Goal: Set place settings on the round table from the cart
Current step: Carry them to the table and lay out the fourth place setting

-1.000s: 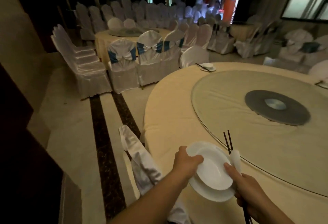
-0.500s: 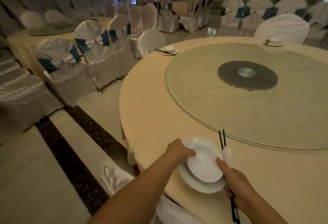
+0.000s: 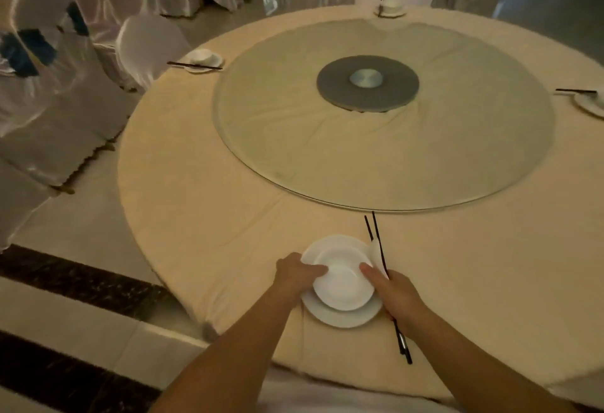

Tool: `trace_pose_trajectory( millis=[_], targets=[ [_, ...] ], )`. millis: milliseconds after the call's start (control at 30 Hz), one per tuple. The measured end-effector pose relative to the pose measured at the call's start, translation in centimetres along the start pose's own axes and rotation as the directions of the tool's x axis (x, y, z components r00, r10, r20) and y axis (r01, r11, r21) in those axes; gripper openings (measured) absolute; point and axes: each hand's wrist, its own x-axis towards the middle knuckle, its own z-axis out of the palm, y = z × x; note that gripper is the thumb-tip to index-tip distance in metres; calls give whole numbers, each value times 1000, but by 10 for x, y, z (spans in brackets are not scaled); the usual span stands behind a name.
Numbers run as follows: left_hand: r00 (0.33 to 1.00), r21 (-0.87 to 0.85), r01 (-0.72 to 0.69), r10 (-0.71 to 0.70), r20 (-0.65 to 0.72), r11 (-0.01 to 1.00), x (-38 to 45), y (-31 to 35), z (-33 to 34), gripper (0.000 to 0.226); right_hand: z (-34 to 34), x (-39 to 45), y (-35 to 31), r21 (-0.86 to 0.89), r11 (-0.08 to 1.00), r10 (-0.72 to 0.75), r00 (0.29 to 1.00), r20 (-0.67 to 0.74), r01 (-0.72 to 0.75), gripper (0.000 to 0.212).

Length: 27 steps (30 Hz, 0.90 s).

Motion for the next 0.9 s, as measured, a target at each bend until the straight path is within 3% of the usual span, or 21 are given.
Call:
trace_pose_trajectory(
  millis=[100,300,433,533,633,733,833,900],
  targets=[
    [999,13,-38,38,10,999,10,-8,0,86,10,5,8,-33,999,-2,996,-94,-1,41],
    [993,135,-99,106,-45,986,31,-23,7,67,18,13,8,-207,977,1,978,-209,-45,45],
    [994,113,-97,101,-30,989,31,-25,6,79,20,7,1,-293,952,-7,952,-305,-87,58],
    [995,123,-69,78,-67,990,21,-18,5,99,17,-4,-12,-289,953,-26,931,-364,-86,43],
    [952,107,-222,239,-191,969,5,-4,3,72,19,-24,-35,-86,996,-1,963,-268,-23,20],
    [925,-216,-370,380,3,904,-14,11,2,37,25,-50,-52,88,996,-4,995,-99,12,19],
    [855,-405,-321,446,264,856,-33,21,-3,27,29,-70,-56,167,985,-52,997,51,43,20],
    [787,-442,-322,496,368,838,-38,27,-4,27,31,-76,-55,174,983,-78,989,128,55,22]
  ],
)
